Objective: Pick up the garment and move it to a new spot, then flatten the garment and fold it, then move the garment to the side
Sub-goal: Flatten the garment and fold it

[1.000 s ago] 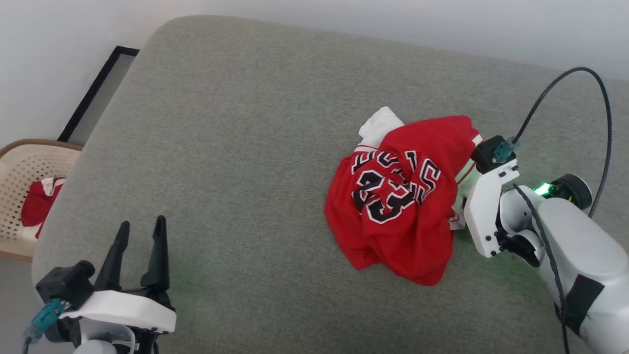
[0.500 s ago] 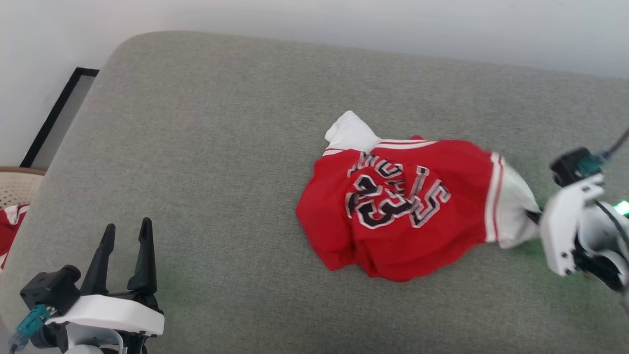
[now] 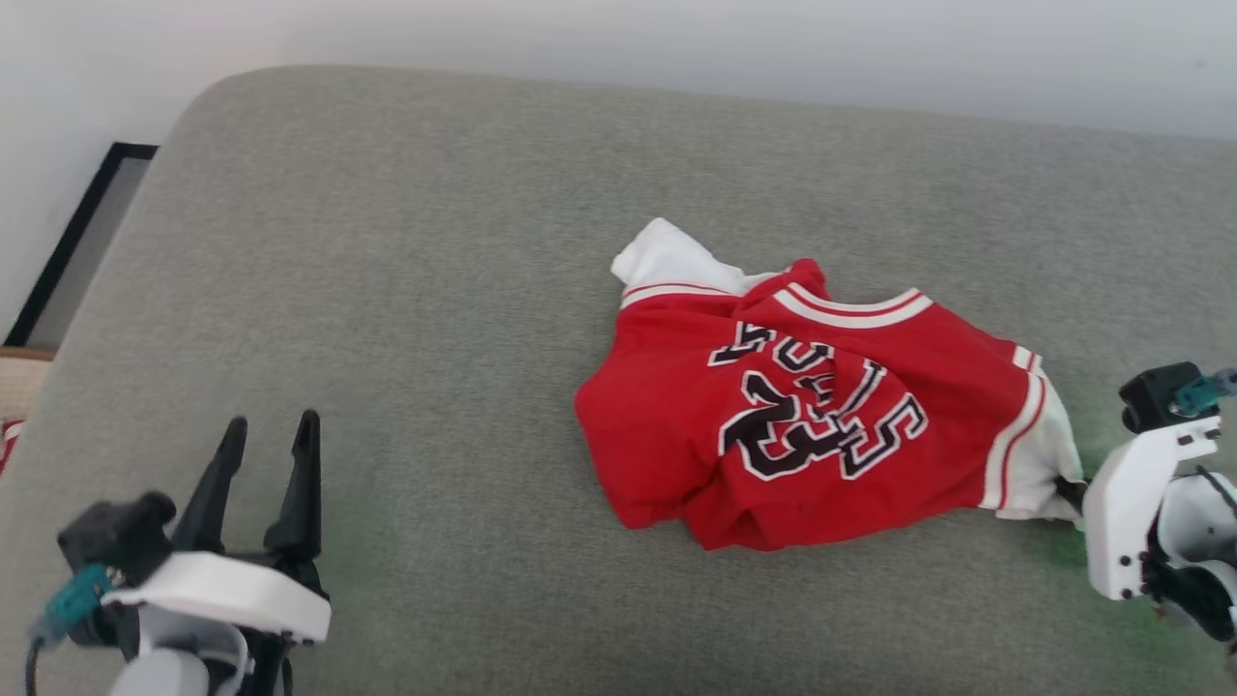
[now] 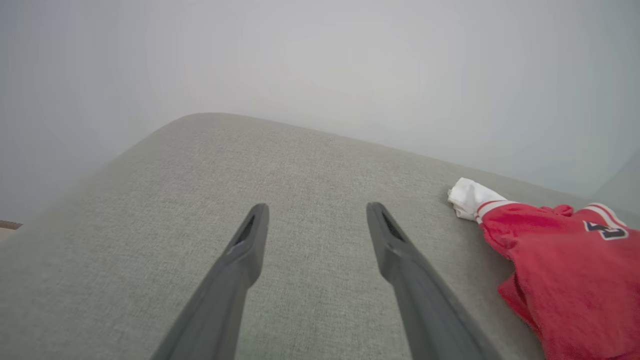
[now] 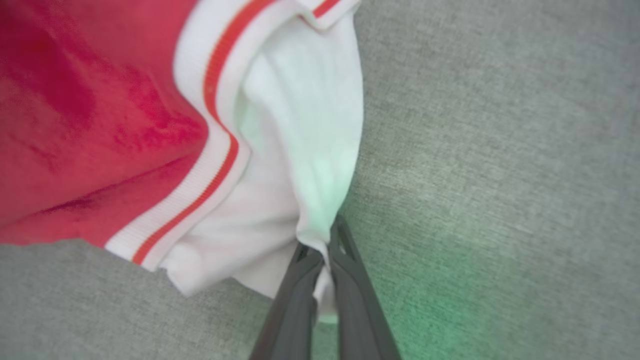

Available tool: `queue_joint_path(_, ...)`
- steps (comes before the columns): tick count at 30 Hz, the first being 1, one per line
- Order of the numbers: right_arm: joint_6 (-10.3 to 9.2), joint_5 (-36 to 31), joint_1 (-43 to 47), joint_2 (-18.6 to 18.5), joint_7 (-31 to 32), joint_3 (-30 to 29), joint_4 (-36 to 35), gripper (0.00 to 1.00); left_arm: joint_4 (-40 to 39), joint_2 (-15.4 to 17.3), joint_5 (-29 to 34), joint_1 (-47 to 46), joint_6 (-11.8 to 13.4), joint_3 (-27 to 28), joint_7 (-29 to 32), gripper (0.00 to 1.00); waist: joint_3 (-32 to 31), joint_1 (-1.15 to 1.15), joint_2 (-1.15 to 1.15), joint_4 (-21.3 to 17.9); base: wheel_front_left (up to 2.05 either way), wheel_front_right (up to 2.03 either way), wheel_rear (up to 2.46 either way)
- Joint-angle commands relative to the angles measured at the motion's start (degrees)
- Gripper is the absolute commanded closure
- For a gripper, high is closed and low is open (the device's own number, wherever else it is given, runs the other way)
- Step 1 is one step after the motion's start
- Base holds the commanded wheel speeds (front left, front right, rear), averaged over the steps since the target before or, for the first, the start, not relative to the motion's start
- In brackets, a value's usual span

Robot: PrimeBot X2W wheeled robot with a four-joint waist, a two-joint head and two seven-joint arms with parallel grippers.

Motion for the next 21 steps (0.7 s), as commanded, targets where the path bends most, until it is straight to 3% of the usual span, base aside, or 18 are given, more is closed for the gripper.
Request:
queue_joint_path(1, 0.03, -0.31, 2.74, 1.93, 0.5, 1.12, 1.08, 0.03, -0.04, 0.69, 0.12, -1.25, -0.16, -0.43, 0.38, 0.0, -0.04, 0.0, 0.0, -0.54, 0.0, 0.0, 0.0)
queue_joint_path(10, 0.01, -4.61, 1.91, 5.73, -5.54, -4.63, -3.77, 0.0, -1.75, 8.56, -3.51, -9.96, -0.17, -6.59, 9.26, 0.0, -0.4, 0.0, 0.0, -6.41, 0.0, 0.0, 0.0)
queue_joint_path(21, 0.01, -14.69, 4.32, 14.1, -23.27, -13.1, -13.43, 0.0, 0.86, 17.4, -10.45, -26.02, -0.16, -16.39, 24.57, 0.0, 0.66, 0.0, 0.0, -17.23, 0.0, 0.0, 0.0)
